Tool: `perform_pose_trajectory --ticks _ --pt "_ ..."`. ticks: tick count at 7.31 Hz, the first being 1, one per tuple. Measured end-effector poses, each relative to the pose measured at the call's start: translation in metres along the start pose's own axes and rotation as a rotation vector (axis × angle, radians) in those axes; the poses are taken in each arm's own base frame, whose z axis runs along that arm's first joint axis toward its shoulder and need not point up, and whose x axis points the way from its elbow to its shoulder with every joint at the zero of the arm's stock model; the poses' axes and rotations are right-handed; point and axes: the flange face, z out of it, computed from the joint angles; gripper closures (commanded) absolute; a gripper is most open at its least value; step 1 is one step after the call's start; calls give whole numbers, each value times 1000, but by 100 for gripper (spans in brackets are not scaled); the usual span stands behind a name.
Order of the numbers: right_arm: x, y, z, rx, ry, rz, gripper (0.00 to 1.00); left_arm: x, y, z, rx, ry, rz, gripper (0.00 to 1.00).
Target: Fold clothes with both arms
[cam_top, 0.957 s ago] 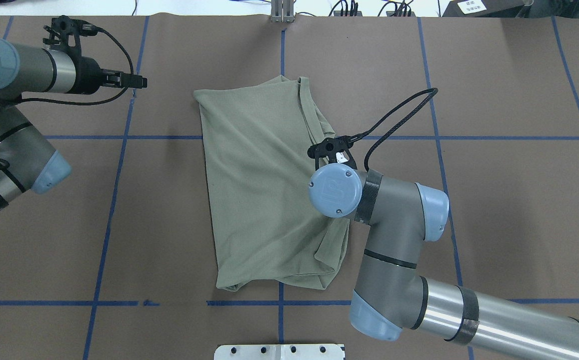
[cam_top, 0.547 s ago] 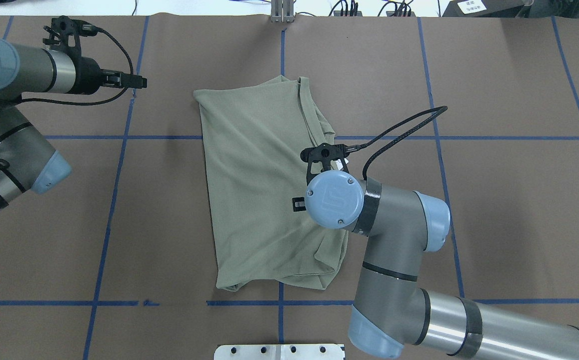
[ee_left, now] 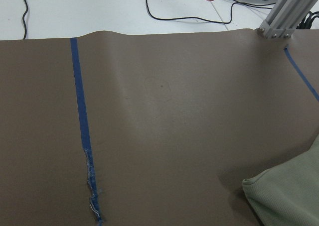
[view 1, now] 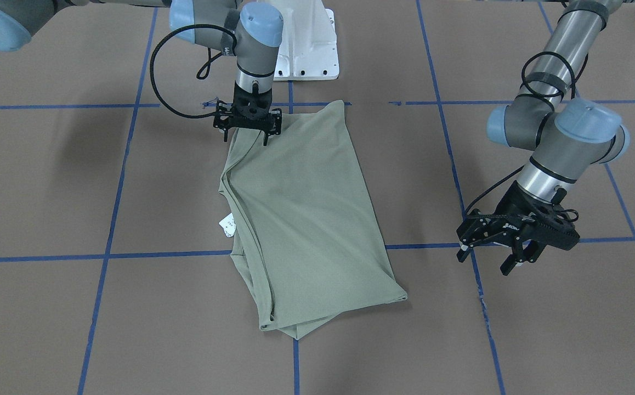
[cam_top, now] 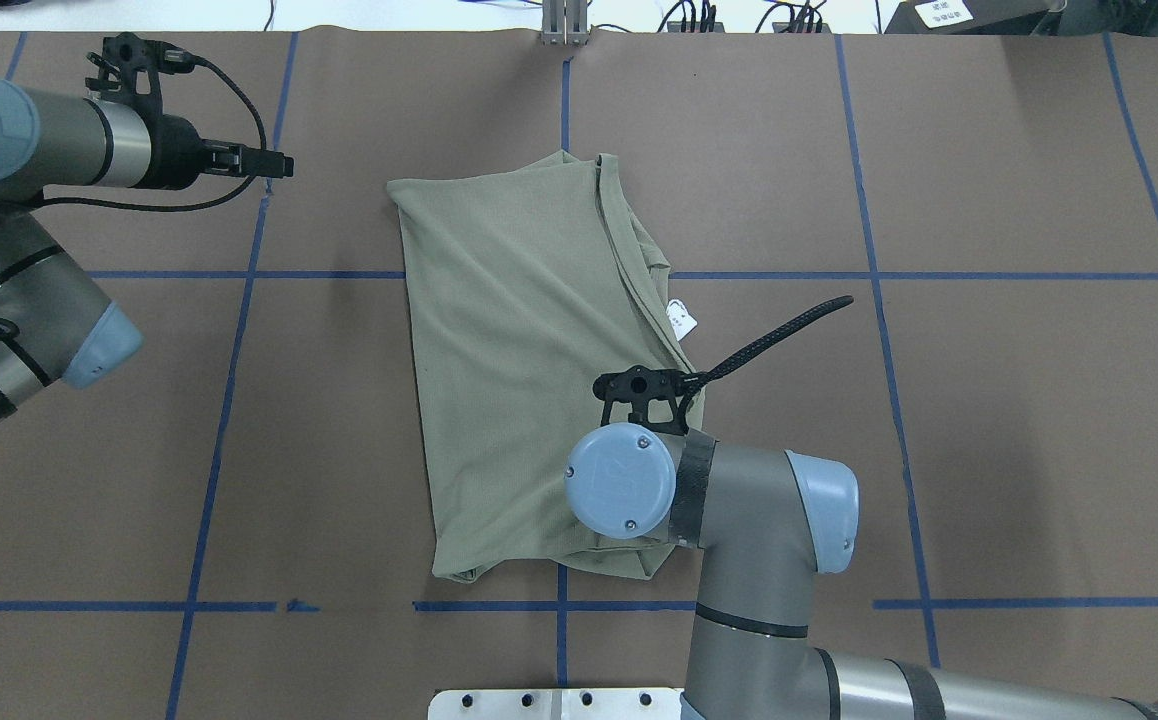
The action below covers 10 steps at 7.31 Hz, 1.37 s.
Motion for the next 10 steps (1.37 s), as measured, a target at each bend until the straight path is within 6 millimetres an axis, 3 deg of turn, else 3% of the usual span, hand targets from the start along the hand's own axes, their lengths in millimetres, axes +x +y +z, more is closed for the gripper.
perform_pose_trajectory --ticks 3,6,8,9,10 --pt "6 5 4 -14 68 -30 0 0 0 0 0 -1 0 0" --pt "35 3 14 -11 147 -52 0 1 -1 0 0 1 0 0" --pt "66 7 1 -11 154 -78 3 1 0 0 0 2 1 0" --pt "66 8 -9 -3 123 -72 7 2 1 1 -1 3 2 0" --pt "52 8 -20 12 63 -47 12 3 1 1 -3 4 2 0"
